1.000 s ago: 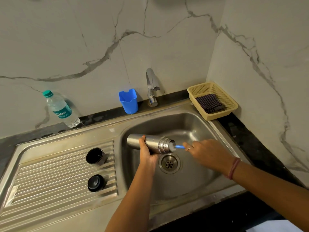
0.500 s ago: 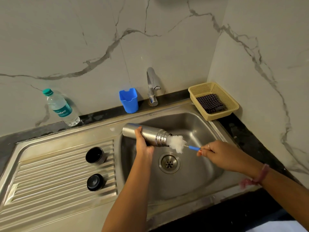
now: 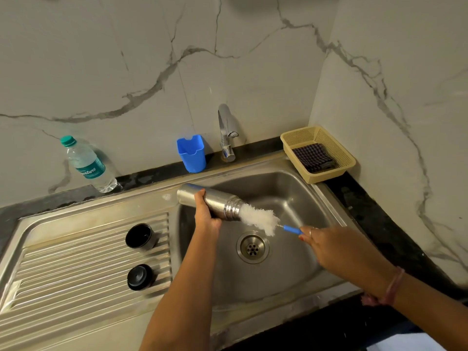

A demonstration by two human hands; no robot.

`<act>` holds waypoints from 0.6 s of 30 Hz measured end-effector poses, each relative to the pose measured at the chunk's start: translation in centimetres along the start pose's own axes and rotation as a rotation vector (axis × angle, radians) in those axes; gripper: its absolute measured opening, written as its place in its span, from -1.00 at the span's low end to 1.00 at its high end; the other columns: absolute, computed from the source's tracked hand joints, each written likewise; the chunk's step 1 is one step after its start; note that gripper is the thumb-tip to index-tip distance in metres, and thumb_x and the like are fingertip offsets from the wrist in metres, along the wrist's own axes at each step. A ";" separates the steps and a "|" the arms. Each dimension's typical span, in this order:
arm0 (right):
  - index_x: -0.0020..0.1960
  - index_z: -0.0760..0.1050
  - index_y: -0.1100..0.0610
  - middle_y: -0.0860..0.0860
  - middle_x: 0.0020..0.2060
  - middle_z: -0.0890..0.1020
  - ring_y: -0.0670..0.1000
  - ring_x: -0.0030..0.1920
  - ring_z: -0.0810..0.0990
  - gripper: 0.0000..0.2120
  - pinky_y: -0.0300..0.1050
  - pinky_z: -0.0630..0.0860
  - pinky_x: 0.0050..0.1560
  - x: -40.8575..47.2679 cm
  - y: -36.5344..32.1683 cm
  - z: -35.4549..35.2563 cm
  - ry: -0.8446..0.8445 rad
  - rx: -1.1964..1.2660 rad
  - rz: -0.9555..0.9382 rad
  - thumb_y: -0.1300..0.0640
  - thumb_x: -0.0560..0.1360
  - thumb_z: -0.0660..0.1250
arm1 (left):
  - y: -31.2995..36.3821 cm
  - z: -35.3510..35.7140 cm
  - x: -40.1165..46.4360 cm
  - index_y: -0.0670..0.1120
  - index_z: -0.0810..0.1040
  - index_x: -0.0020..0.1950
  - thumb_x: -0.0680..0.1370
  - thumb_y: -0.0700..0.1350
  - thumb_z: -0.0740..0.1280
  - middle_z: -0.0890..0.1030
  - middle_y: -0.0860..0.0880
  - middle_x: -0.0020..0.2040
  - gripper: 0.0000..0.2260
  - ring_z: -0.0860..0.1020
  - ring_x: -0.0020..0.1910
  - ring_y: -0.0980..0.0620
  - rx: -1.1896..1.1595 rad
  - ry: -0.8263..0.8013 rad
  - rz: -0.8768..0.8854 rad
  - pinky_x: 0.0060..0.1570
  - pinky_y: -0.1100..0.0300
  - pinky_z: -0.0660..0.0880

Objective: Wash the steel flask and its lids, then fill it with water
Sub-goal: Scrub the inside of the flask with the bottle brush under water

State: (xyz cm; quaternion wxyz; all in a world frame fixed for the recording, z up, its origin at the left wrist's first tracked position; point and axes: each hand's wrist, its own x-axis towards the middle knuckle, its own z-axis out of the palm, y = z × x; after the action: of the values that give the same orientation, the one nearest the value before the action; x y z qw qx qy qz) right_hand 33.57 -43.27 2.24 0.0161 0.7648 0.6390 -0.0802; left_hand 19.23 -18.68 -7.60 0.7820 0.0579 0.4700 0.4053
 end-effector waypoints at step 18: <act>0.23 0.57 0.12 -0.43 -0.52 0.46 -0.22 -0.53 0.46 -0.25 -0.40 0.29 -0.57 -4.1 4.2 -2.0 0.140 0.443 0.086 -0.42 0.46 -0.03 | 0.6 3.2 0.0 -0.12 0.34 0.28 0.43 -0.03 0.50 0.58 -0.19 0.09 -0.47 0.60 0.05 -0.20 0.051 -0.011 0.055 0.17 -0.31 0.50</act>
State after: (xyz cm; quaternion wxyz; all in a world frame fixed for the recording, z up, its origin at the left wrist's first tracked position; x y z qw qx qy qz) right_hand 37.19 -47.77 4.46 -0.1929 0.7799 0.5723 -0.1645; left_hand 21.38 -17.32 -5.52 0.7714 0.0931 0.4739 0.4143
